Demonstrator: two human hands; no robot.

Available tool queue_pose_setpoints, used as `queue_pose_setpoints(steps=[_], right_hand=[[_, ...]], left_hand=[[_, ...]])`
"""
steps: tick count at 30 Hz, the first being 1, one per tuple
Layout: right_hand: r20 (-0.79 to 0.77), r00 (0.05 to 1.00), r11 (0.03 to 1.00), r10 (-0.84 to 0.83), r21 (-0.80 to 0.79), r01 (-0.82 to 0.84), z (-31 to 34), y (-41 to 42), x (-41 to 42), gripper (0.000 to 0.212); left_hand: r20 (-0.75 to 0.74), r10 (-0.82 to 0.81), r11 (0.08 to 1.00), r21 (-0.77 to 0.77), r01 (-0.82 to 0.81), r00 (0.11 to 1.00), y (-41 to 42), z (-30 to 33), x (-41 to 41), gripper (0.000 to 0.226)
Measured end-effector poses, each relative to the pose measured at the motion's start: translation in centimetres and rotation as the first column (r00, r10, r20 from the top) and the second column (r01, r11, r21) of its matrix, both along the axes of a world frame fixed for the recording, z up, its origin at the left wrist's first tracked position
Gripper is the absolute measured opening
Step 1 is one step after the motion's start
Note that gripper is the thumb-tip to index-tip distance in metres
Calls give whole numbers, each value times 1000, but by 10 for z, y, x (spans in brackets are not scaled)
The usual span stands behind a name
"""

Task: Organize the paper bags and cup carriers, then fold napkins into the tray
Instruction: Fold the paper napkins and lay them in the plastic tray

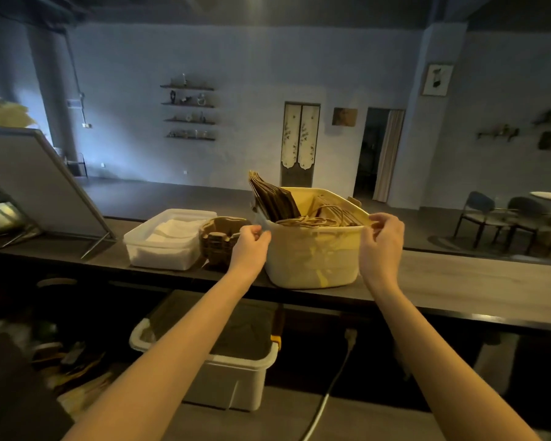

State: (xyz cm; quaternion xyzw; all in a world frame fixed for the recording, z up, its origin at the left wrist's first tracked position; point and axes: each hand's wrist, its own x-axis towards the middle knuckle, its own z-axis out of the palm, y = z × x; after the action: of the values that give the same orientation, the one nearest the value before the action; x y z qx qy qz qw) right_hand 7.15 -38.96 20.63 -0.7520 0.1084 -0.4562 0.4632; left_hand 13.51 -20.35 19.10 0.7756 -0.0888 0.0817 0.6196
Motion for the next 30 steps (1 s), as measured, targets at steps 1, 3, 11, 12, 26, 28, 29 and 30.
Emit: queue_pose_setpoints(steps=[1,3,11,12,26,28,29,30], right_hand=[[-23,1000,999,-7,45,8,-1,-11,4,22],[-73,997,994,-10,103,17,-3,-28,11,29],[-332,866,851,373,495,-177,8,-47,41,42],[-331,871,851,363,499,-165,8,-47,43,40],[-287,925,891,248,443,-101,-8,-12,28,53],[-263,934,900,242,421,-114,-11,-9,28,53],[-253,934,898,253,419,-130,-12,-7,29,53],[-254,932,899,259,416,-137,-14,-6,31,53]], left_hand=[[-4,0,1000,-5,0,1000,-3,0,0,42],[-3,-2,1000,-10,2,1000,-8,1,0,42],[-56,-41,998,-51,38,998,-9,12,1,39],[-63,-50,997,-59,46,997,-8,13,0,39],[-125,56,965,-249,-86,991,17,16,16,29],[-134,48,960,-266,-83,990,17,16,18,31],[-139,33,957,-280,-72,990,18,16,20,32],[-143,25,957,-282,-65,989,18,15,20,32]])
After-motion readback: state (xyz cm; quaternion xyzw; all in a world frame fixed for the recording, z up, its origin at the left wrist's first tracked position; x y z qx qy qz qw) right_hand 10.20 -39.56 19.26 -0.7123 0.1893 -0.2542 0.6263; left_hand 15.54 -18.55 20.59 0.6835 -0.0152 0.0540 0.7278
